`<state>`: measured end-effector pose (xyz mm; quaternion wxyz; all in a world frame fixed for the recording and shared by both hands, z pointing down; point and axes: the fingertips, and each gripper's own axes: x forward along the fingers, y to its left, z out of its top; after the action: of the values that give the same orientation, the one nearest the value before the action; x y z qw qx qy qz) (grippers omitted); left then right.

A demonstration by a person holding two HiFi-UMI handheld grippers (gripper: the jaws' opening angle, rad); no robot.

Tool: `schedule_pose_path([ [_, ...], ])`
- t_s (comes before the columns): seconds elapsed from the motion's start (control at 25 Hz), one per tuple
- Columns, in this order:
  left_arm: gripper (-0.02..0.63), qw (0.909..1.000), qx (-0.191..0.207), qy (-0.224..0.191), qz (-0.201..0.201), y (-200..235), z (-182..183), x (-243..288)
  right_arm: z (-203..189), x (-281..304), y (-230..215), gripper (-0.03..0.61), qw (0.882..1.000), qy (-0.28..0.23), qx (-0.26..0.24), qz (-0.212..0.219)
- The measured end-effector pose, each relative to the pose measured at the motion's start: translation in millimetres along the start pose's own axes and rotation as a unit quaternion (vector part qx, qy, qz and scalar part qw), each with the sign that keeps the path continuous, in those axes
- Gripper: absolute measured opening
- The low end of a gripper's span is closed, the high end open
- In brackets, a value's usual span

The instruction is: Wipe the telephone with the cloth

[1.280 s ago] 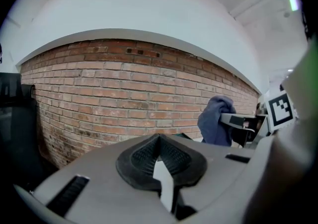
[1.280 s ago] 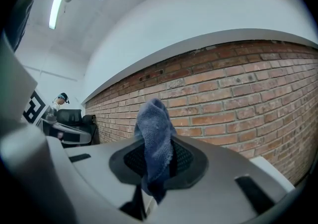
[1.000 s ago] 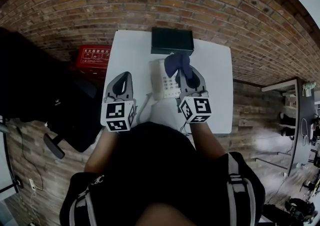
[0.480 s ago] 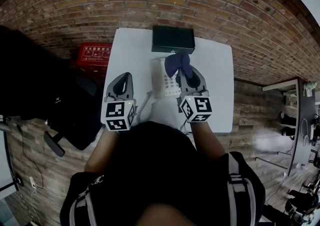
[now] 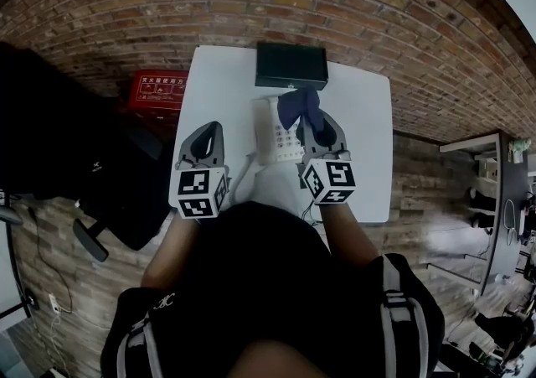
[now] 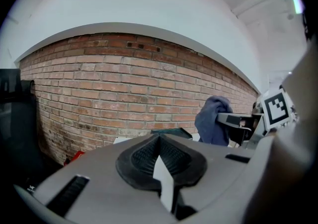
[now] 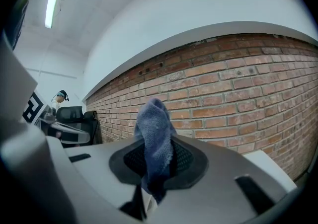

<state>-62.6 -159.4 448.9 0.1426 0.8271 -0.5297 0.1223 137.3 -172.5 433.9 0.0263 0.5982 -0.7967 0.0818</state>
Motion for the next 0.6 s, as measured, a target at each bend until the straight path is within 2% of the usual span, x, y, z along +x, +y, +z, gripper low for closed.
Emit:
schedule_pose_path([
  [0.28, -0.003, 0.9992, -0.03, 0.008, -0.024, -0.7, -4.9, 2.8, -6.9, 5.2, -2.6, 0.048, 1.0, 0.016, 0.001, -0.008],
  [0.6, -0.003, 0.999, -0.033, 0.009, -0.029, -2.1, -5.1, 3.9, -6.2, 4.3, -0.2, 0.048, 1.0, 0.016, 0.005, -0.002],
])
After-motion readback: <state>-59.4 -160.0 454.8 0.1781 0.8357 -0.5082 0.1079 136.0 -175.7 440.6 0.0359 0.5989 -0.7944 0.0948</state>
